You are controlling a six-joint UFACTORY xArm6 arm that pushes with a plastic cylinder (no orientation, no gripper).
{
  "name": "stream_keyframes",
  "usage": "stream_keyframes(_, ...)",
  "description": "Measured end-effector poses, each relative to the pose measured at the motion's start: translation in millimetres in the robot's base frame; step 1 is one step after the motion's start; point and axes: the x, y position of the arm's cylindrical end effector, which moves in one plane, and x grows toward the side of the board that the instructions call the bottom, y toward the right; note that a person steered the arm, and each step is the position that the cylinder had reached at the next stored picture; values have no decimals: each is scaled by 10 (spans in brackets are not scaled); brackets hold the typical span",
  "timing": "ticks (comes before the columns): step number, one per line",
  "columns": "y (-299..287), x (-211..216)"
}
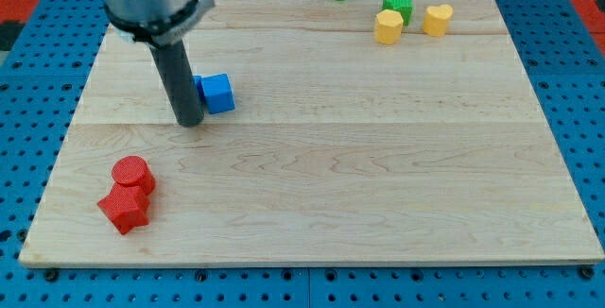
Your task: Push the blue cube closer to yellow hexagon
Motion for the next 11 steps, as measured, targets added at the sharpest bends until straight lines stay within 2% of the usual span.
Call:
stream_keyframes(1, 68, -403)
stream_keyframes(2, 382, -452)
stream_keyframes(3, 341, -441)
stream_keyframes(4, 183, -86)
stream_keyframes(5, 774, -324)
stream_keyframes(6, 1226, -1016)
stream_keyframes(7, 1566, -867)
stream_keyframes(8, 1178, -565)
stream_keyframes(9, 1785, -615)
stream_keyframes(10, 2087, -1329)
stream_keyframes(11, 2336, -1289)
